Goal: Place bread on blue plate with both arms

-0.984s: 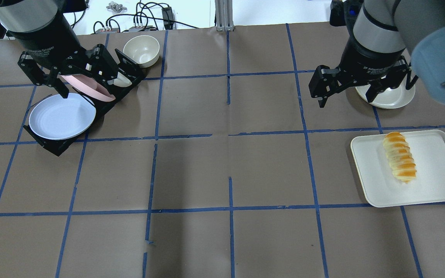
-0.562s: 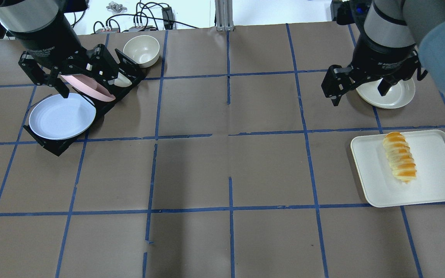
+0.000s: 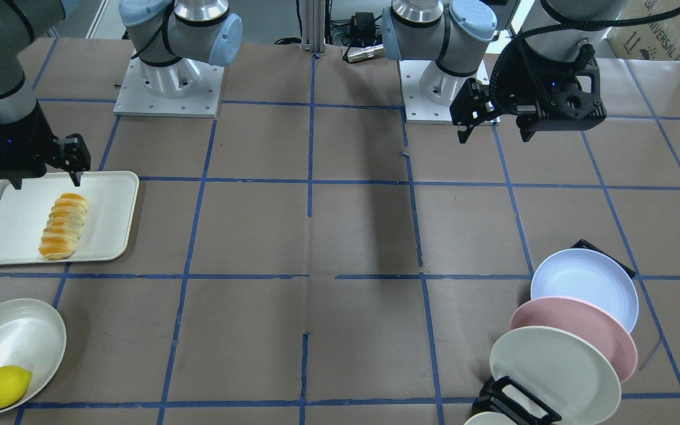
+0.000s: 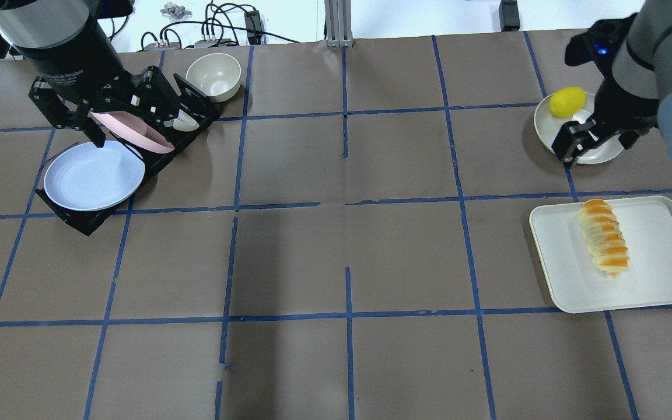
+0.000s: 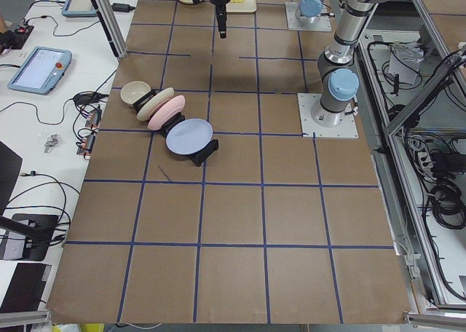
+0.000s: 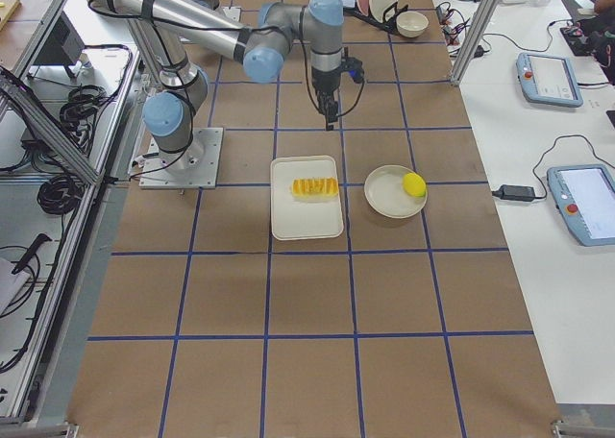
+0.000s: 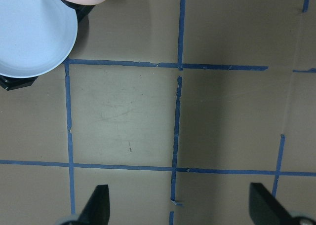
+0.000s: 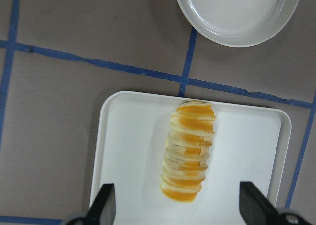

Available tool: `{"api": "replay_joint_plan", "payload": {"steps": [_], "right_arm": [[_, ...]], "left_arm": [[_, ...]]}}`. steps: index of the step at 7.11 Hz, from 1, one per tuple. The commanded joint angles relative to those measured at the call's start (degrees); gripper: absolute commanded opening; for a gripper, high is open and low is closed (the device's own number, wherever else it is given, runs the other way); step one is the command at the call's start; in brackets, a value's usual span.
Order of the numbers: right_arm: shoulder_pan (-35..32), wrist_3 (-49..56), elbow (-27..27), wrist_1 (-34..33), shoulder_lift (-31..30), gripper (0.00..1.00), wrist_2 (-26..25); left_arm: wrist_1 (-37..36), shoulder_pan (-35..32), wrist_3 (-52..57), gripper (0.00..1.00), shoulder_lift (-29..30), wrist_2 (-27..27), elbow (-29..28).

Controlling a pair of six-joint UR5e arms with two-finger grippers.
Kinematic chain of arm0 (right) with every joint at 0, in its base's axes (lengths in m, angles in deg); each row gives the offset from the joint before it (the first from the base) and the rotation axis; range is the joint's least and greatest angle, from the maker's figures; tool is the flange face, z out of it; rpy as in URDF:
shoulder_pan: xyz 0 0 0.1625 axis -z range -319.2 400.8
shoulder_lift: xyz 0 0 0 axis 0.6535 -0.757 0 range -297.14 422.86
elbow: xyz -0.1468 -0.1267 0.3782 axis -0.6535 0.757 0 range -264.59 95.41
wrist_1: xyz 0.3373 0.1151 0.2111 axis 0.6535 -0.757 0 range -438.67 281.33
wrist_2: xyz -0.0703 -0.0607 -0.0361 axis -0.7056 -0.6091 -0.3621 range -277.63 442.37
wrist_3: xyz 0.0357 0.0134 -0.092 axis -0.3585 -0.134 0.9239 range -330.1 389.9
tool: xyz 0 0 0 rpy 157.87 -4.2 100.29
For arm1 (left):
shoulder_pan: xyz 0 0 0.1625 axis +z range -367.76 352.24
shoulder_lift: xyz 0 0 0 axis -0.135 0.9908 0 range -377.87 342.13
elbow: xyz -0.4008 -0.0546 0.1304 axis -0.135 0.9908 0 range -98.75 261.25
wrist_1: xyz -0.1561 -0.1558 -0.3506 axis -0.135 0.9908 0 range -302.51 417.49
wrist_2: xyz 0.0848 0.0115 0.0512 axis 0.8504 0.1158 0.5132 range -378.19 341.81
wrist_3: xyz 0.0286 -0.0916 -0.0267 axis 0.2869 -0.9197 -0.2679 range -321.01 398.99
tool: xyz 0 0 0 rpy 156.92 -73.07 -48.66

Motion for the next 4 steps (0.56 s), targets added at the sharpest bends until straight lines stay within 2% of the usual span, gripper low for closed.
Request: {"api": "replay_joint_plan", "payload": {"steps": [1, 4], "right_arm": [[5.88, 1.64, -9.06, -16.66, 8.78, 0.89, 2.56], [9.23, 2.34, -9.25, -20.64, 14.61, 0.88, 4.69]], "left_arm": [[-0.05, -0.02, 0.0, 1.0, -0.01, -0.02, -0.01], [-0.05, -0.02, 0.0, 1.0, -0.01, 0.06, -0.01]]}}
